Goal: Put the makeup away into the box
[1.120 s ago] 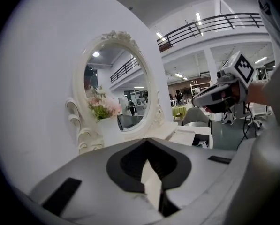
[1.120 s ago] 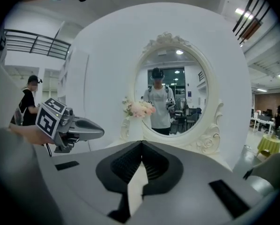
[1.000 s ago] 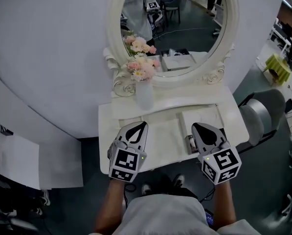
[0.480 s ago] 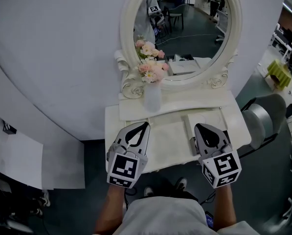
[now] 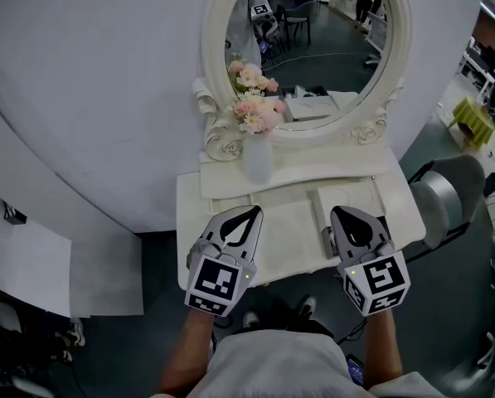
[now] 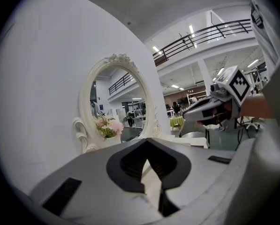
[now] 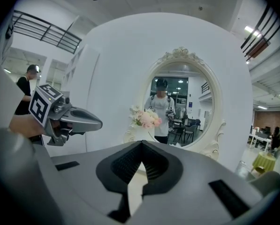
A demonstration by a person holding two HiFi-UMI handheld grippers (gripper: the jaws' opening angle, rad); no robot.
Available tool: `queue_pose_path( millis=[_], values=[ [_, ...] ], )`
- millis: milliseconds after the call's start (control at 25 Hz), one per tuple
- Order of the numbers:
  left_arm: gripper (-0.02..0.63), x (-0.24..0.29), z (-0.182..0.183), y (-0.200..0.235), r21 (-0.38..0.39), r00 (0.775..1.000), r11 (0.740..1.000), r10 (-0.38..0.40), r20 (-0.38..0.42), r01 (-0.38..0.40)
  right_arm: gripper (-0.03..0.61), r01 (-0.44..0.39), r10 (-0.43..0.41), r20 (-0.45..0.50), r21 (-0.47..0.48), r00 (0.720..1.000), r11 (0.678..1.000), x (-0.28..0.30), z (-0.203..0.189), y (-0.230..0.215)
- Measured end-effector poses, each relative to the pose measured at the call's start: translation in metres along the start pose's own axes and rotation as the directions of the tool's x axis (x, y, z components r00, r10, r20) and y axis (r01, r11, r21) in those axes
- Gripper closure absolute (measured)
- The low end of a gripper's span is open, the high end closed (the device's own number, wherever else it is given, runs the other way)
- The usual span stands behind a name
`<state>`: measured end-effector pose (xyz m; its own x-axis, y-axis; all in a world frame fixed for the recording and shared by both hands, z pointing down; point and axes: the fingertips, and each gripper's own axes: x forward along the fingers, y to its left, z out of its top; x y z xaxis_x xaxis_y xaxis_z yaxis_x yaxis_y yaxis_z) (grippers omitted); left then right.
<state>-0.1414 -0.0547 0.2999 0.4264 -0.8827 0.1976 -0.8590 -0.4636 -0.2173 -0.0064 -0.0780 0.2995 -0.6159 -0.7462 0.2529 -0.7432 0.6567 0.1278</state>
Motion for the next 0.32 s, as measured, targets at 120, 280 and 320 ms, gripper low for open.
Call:
queue_pose_path(
  millis=[120,280,320],
  values=[
    [0.620,0.0055,-0.0011,-0.0053,-0.003,1.000,1.000,-0.020,-0.002,0.020,0.584,0.006,-0.006,-0.001,0.000,1.000,1.000,0.0022,-0.0020,-0.0030],
    [0.620,0.0103,-0.0028,-0.0090,0.005,0.999,0.999,-0.033,-0.010,0.033,0.584,0.008,-0.008,0.002,-0.006,1.000,1.000,0.0049,-0.0045,-0.0078],
    [0.620,0.0115,-0.0029,-0.0100,0.007,0.999,0.999,-0.034,-0.012,0.034,0.584,0.007,-0.007,0.001,-0.008,1.000,1.000,0.0051,-0.0052,-0.0092]
  ],
)
